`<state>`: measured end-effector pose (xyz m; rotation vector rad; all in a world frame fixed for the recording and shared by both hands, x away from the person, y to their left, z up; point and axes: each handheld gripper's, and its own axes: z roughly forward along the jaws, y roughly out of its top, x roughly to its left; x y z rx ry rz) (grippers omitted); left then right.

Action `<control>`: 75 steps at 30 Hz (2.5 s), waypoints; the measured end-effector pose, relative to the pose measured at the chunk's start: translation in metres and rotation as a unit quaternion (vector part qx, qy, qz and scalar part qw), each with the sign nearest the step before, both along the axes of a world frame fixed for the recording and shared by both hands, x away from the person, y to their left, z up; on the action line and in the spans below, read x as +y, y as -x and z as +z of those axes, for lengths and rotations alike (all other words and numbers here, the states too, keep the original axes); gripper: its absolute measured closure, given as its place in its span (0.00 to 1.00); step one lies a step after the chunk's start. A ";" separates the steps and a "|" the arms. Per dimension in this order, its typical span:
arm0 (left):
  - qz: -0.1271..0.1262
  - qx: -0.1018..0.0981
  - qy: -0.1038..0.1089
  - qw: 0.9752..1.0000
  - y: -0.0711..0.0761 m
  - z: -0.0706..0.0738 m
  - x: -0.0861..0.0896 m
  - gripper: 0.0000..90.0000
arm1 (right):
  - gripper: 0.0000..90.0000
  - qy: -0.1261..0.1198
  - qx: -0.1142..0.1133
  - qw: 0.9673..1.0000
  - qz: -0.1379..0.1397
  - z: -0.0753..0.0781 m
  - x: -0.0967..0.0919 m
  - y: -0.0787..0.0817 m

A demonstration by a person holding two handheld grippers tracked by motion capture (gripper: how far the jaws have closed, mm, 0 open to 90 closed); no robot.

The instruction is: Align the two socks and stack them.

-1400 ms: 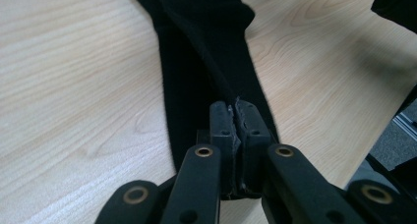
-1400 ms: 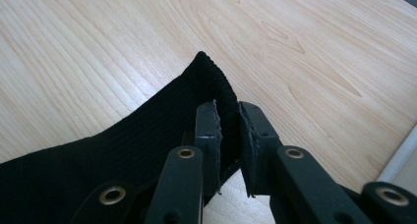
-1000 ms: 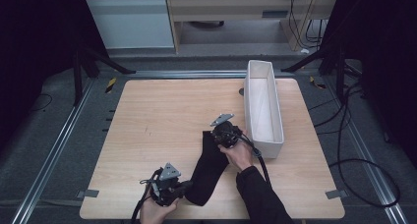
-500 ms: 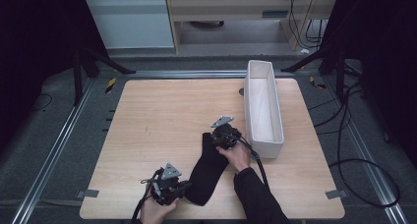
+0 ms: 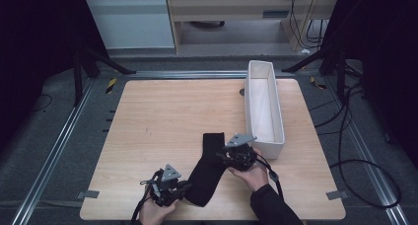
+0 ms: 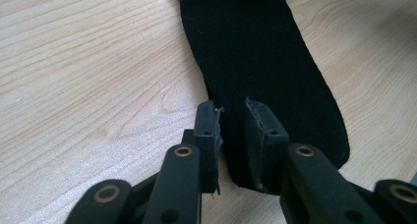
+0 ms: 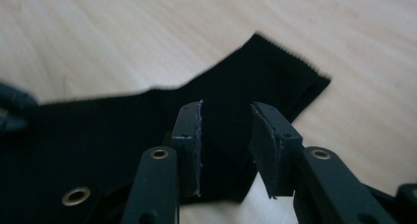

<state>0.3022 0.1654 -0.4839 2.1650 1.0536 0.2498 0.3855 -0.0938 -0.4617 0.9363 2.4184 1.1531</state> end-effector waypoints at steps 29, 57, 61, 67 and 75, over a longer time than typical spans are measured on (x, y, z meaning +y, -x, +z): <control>-0.020 0.026 0.075 0.997 0.000 0.012 -0.005 0.96 | 0.97 -0.041 0.023 0.999 0.007 -0.009 -0.023 0.011; 0.001 0.018 -0.003 1.000 -0.006 0.008 0.010 0.90 | 0.77 0.011 0.012 0.998 0.053 -0.030 0.005 0.025; 0.007 0.031 -0.024 0.999 -0.009 0.002 0.013 0.88 | 0.77 0.019 0.027 0.998 0.059 -0.037 0.009 0.025; 0.017 0.007 -0.049 0.999 -0.005 0.000 0.014 0.76 | 0.76 0.017 0.032 0.997 0.063 -0.038 0.012 0.026; 0.014 -0.001 -0.074 0.997 -0.005 -0.003 0.014 0.65 | 0.75 -0.021 -0.027 0.999 0.012 -0.007 0.011 0.005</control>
